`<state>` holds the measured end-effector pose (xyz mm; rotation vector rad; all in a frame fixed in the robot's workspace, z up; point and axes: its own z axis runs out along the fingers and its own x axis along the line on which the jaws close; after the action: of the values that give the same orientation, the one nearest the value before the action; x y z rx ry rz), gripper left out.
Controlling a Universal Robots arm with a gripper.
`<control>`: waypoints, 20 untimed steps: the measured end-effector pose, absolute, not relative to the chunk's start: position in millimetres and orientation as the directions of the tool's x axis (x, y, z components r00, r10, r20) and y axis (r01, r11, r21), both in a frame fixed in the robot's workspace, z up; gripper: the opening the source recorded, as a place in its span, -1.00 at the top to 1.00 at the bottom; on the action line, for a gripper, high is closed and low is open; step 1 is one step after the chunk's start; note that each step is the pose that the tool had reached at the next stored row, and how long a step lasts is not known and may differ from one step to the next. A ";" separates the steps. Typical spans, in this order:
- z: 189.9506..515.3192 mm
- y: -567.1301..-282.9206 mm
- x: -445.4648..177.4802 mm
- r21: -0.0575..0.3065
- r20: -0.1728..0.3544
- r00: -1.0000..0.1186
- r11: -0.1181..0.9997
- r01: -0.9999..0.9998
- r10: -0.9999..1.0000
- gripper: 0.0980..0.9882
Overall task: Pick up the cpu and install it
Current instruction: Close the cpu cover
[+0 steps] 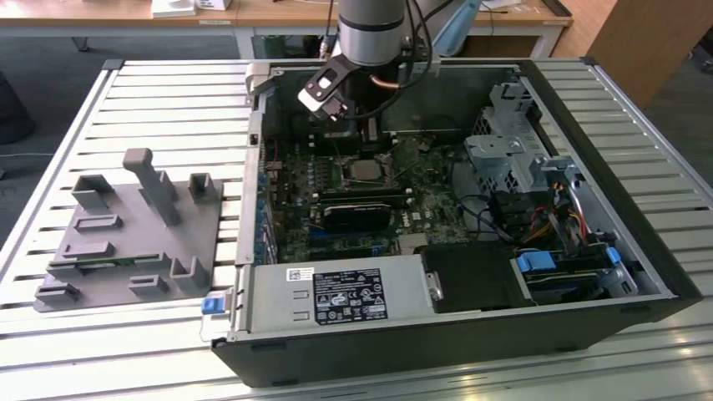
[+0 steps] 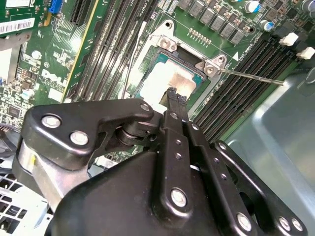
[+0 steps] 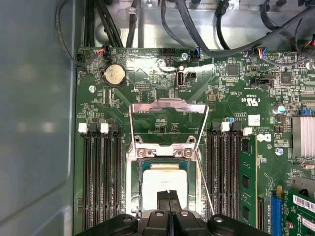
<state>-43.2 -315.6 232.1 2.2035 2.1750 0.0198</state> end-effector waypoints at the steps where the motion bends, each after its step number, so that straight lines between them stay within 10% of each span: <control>1: 232.1 -315.6 -43.2 0.041 -0.023 0.014 -0.013 0.999 1.000 0.98; 20: 242.8 -315.6 -43.2 0.041 -0.023 0.014 -0.013 0.999 1.000 0.98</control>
<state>-43.2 -315.6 242.8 2.2036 2.1744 0.0191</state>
